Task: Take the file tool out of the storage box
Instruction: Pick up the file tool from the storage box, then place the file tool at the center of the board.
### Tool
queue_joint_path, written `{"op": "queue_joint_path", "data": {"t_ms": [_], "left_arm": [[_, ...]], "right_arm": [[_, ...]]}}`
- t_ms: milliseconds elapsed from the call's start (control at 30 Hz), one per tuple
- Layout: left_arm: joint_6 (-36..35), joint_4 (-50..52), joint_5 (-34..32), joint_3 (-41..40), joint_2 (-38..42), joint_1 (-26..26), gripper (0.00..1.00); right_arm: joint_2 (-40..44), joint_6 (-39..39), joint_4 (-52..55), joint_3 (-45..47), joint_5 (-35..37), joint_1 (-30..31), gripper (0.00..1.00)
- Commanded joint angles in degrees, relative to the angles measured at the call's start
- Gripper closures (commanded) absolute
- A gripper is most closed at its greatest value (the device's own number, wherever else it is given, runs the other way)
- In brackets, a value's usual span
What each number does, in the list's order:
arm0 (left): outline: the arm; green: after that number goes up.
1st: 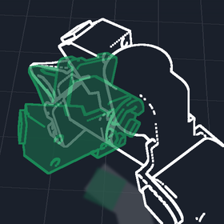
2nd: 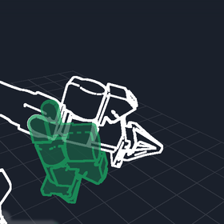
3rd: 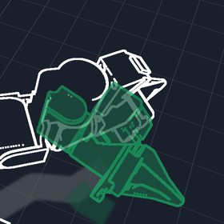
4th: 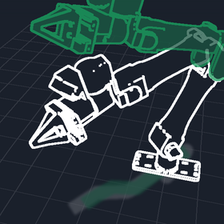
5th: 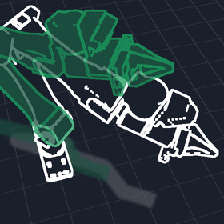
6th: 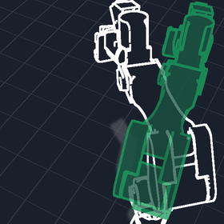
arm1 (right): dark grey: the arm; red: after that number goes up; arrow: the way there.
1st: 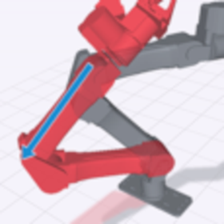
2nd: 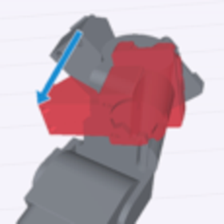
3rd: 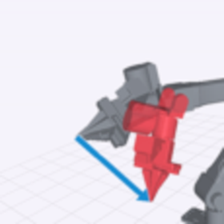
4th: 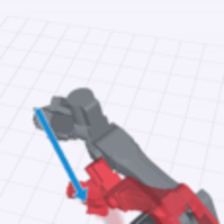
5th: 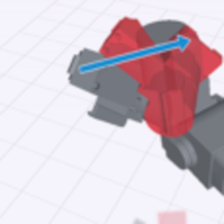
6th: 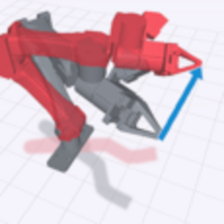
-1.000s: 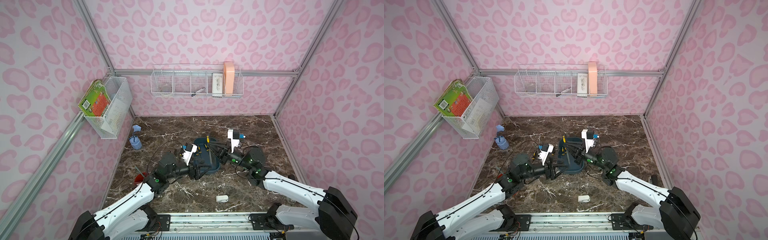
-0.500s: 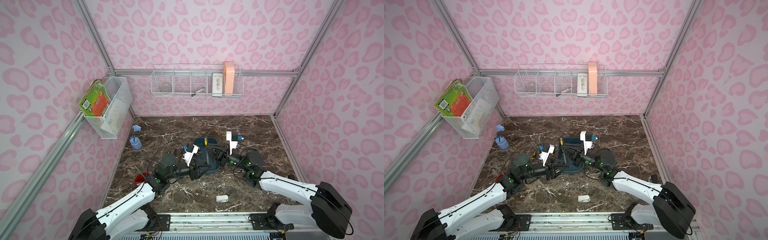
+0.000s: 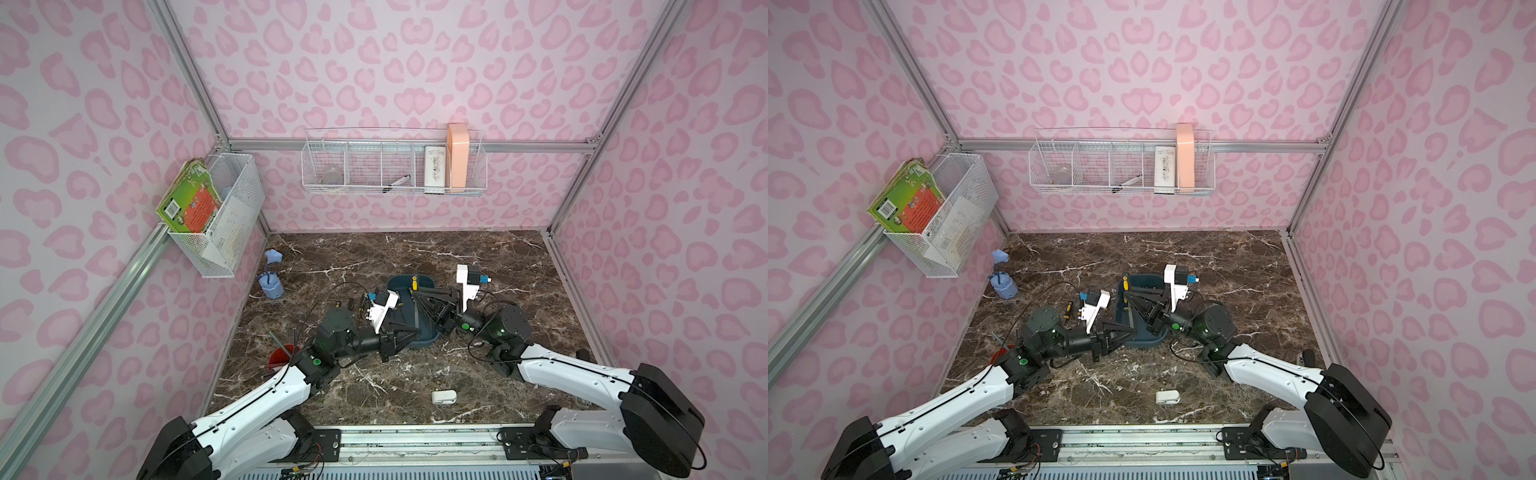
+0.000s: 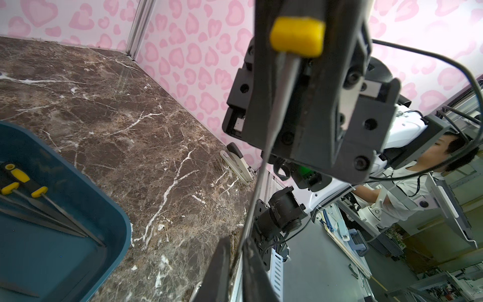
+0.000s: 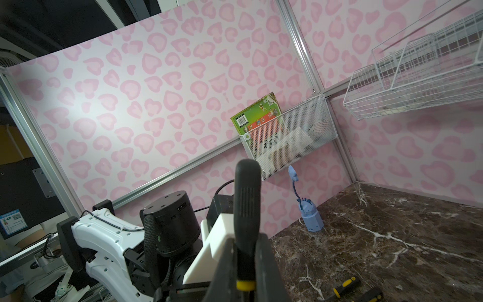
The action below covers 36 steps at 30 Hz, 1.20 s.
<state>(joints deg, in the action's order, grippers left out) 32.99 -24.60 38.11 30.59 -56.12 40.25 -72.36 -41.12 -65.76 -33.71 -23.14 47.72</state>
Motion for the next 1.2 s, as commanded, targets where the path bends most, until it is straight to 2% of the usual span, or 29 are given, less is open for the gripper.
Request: {"op": "queue_joint_path", "data": {"t_ms": [0,100,167,333,367,500,533,600,733,833,933,1000,1100,1167], "left_arm": [[0.24,0.36,0.39,0.61,0.60,0.00,0.94],[0.32,1.51,0.26,0.96,0.66,0.00,0.90],[0.16,1.83,0.88,1.10,0.59,0.00,1.00],[-0.51,2.77,-0.71,0.78,1.82,0.03,1.00],[-0.83,3.84,-1.21,1.02,2.04,0.09,1.00],[-3.15,9.59,-3.49,2.48,3.32,0.09,1.00],[-4.04,12.62,-5.12,3.35,3.75,0.09,1.00],[-6.57,24.36,-12.58,6.85,4.35,0.09,1.00],[-9.04,47.74,-32.72,14.89,2.94,0.09,1.00],[-9.70,59.04,-46.41,19.89,-1.78,0.02,1.00],[-8.37,68.44,-56.36,25.39,-9.08,-0.62,1.00],[-6.46,74.02,-58.99,28.77,-14.29,-2.42,1.00],[-6.77,71.89,-53.43,28.02,-17.02,-7.64,1.00],[-7.82,74.63,-55.80,28.92,-18.72,-10.03,1.00]], "right_arm": [[-0.02,0.28,-3.09,0.31,0.11,0.07,1.00],[-0.22,-0.17,-4.20,0.67,0.20,0.00,1.00],[-0.20,-0.20,-3.95,0.58,-0.06,0.05,1.00],[-0.24,-0.62,-4.90,1.48,0.02,0.02,0.96],[-0.23,-0.55,-4.74,1.62,-0.07,0.00,0.92],[-0.15,-0.58,-4.49,2.51,0.22,-0.04,0.59],[0.09,-0.62,-4.34,2.71,0.27,-0.22,0.50],[0.82,-0.80,-3.88,3.65,1.11,-0.71,0.46],[4.20,0.23,0.94,5.78,3.94,-2.90,0.45],[6.44,3.46,11.52,4.26,4.87,-4.89,0.45],[7.56,6.70,19.92,2.17,4.08,-6.90,0.45],[7.76,8.65,24.83,0.43,3.28,-8.12,0.45],[8.32,10.58,28.95,-0.30,2.57,-9.66,0.45],[8.61,11.04,29.74,0.15,1.63,-10.78,0.44]]}}
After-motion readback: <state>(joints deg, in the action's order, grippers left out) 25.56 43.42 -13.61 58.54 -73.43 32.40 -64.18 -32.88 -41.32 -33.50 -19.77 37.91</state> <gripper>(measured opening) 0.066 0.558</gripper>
